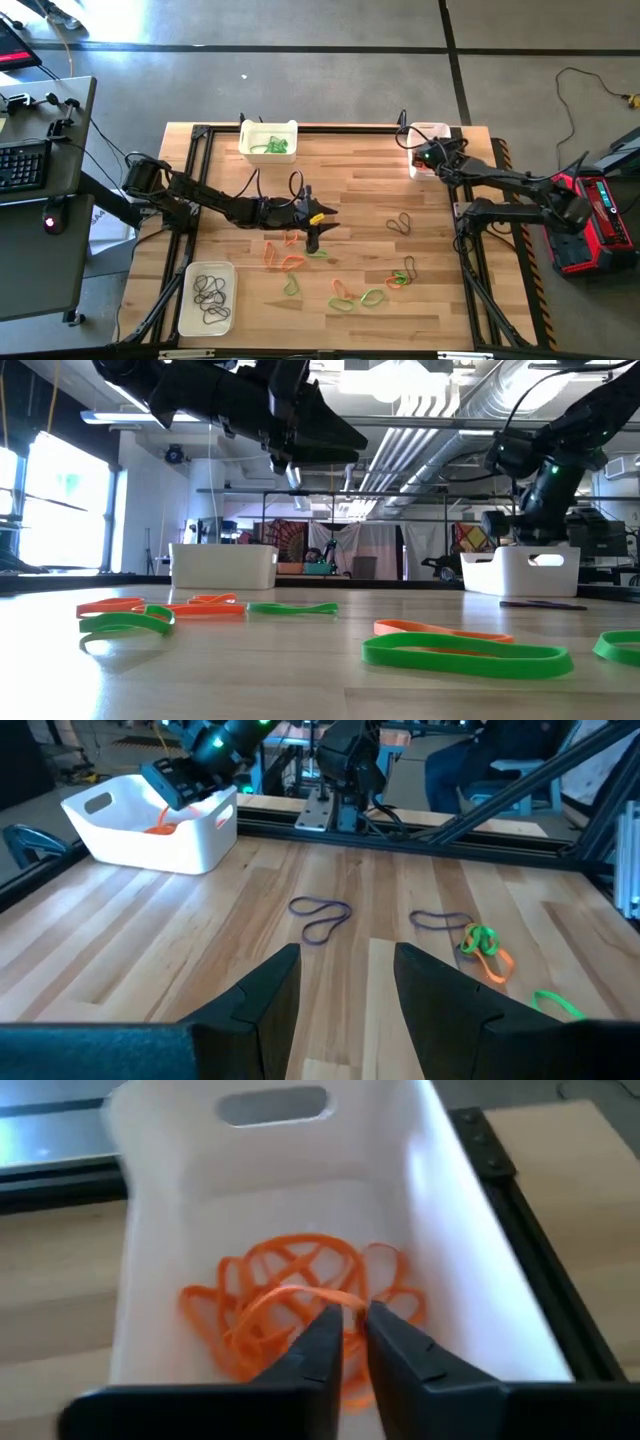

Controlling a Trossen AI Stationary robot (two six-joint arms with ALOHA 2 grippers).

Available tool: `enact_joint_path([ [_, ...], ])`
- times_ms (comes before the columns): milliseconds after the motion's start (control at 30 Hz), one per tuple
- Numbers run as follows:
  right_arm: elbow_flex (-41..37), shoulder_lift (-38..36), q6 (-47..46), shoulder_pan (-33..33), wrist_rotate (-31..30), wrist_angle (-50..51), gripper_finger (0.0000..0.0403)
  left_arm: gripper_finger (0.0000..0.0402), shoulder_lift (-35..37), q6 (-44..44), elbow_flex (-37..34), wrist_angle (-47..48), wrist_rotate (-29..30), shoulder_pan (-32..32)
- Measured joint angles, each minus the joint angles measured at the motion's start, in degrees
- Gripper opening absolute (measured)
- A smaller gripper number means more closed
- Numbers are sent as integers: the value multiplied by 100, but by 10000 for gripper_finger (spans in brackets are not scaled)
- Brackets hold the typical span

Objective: Sort rubber bands into baskets
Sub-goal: Put the orange rubber band into the top right white bin

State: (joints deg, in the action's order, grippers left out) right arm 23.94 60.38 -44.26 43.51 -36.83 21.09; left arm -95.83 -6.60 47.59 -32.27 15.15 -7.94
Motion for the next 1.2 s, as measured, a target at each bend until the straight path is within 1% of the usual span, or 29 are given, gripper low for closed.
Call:
enact_joint_path([
  [133,164,-2,165,-127,-32,135,96,156,0,4,0,-5,-71,0],
  [233,335,-2,174,-182,-110,459,136,156,2,75,0,-4,-74,4],
  [300,472,-2,184,-243,-122,783,153,156,7,140,0,-4,-87,4],
  [367,625,-18,231,-323,-114,1080,160,153,26,248,0,11,-89,-14],
  [433,802,-111,447,-401,-74,1198,153,143,102,297,-2,99,-85,-75],
  [500,1001,-254,655,-534,-21,1241,131,130,246,437,-2,323,-85,-158],
  [567,1146,-401,828,-759,60,1263,96,116,446,531,-2,738,-3,-237],
  [667,1329,-585,1130,-1169,153,1219,26,92,786,538,-2,1516,49,-321],
  [700,1357,-618,1225,-1332,183,1176,14,85,896,535,-2,1789,51,-354],
  [733,1360,-636,1324,-1518,206,1094,11,77,990,526,-2,2075,51,-398],
  [800,1360,-638,1450,-1917,277,997,19,63,1144,469,-2,2673,-35,-503],
  [867,1360,-634,1501,-2319,276,972,21,51,1237,410,-2,3254,-320,-587],
  [967,1358,-632,1603,-2909,237,955,14,46,1253,283,-2,3987,-498,-735],
  [1100,1353,-632,1774,-3543,277,711,8,61,1015,-18,-2,4538,-404,-834],
  [1200,1353,-628,1732,-3914,281,681,16,85,736,-493,-2,4560,-435,-810],
])
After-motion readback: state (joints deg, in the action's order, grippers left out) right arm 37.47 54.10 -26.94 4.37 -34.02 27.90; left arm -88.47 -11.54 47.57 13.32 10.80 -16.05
